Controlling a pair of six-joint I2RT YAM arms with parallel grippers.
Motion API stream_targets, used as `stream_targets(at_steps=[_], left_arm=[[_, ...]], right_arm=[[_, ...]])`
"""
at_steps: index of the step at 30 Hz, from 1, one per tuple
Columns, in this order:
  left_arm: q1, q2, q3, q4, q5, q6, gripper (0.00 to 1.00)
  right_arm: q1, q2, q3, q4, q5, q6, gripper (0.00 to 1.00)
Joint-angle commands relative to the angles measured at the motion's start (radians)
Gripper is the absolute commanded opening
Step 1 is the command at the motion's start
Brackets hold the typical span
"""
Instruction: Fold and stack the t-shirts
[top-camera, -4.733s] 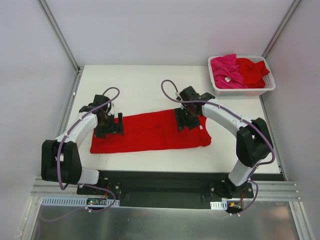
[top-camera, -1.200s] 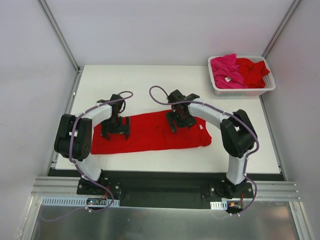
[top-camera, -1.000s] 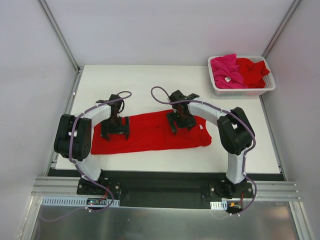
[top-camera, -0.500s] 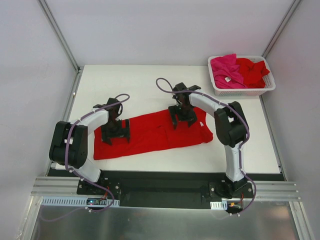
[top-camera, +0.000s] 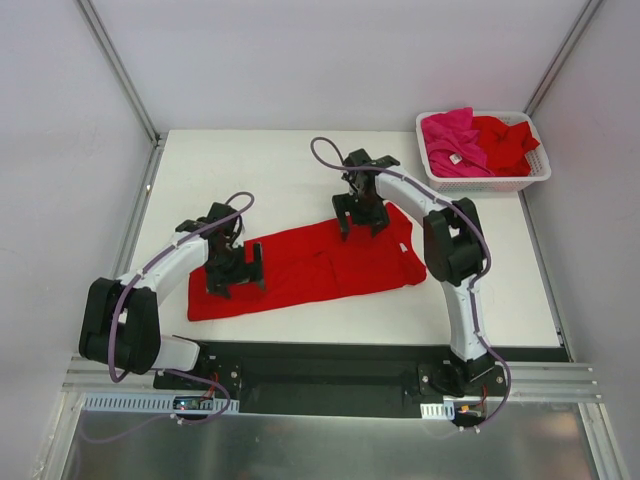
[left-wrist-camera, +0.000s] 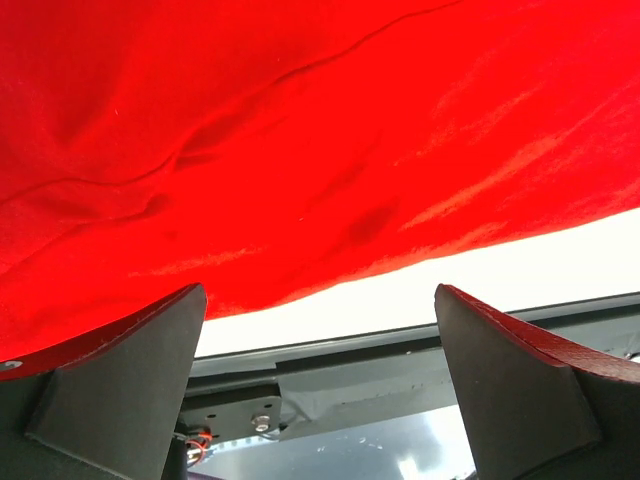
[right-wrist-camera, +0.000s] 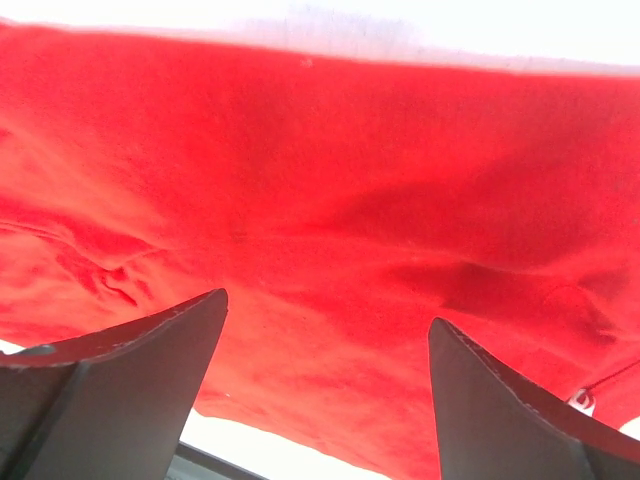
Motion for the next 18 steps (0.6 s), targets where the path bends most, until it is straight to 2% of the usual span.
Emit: stream_targets(at_steps=[1, 6, 8, 11, 13, 18], left_arm=[[-0.008, -0.006, 0.053, -0.06, 0.003, -0.016, 0.99], [-0.01, 0.045, 0.167, -0.098, -0.037, 0.018, 0.99], [-0.01, 0.105, 0.219, -0.115, -0.044, 0.064, 0.99], [-0.01, 0.194, 0.282, -0.175, -0.093, 0.13, 0.99], [-0.01, 0.226, 0.288, -0.187, -0.138, 0.156, 0.99], [-0.01, 0.28, 0.27, -0.178, -0.147, 0.16, 0.99]], right_arm=[[0.014, -0.08, -0.041, -0.011, 0.028, -0.002, 0.86], [0.017, -0.186, -0.169, 0.061, -0.024, 0.009, 0.9], [0.017, -0.225, -0.237, 0.145, -0.055, 0.021, 0.96], [0.02, -0.289, -0.352, 0.257, -0.107, 0.018, 0.96], [0.034, -0.312, -0.408, 0.313, -0.108, 0.006, 0.96], [0.073, -0.329, -0.469, 0.394, -0.084, -0.037, 0.96]])
